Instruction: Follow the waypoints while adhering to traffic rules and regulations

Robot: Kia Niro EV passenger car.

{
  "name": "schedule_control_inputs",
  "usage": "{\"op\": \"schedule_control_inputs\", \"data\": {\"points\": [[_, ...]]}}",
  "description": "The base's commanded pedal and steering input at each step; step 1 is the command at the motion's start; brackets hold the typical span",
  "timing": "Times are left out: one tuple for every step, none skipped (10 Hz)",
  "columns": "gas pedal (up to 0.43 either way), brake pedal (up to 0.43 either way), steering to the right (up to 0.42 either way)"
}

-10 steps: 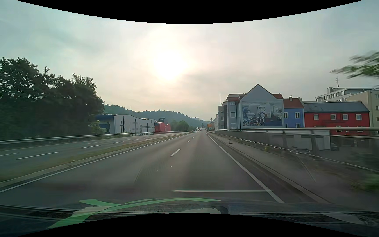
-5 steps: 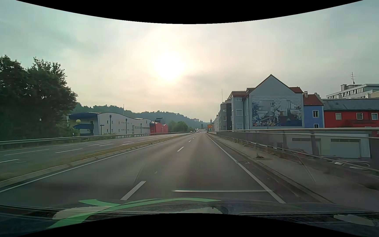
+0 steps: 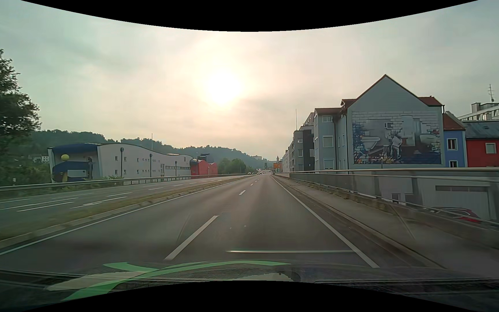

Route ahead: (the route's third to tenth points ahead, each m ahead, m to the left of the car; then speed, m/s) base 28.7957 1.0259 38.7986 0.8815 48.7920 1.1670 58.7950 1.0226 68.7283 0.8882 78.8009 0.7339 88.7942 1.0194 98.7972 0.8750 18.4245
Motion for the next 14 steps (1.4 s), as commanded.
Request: {"op": "schedule_control_inputs", "data": {"points": [[0.15, 0.0, -0.007], [0.15, 0.0, -0.009], [0.15, 0.0, -0.009], [0.15, 0.0, -0.01], [0.15, 0.0, -0.011], [0.15, 0.0, -0.012], [0.15, 0.0, -0.012], [0.15, 0.0, -0.012], [0.15, 0.0, -0.012], [0.15, 0.0, -0.011], [0.15, 0.0, -0.012], [0.15, 0.0, -0.012], [0.15, 0.0, -0.011], [0.15, 0.0, -0.01]]}}
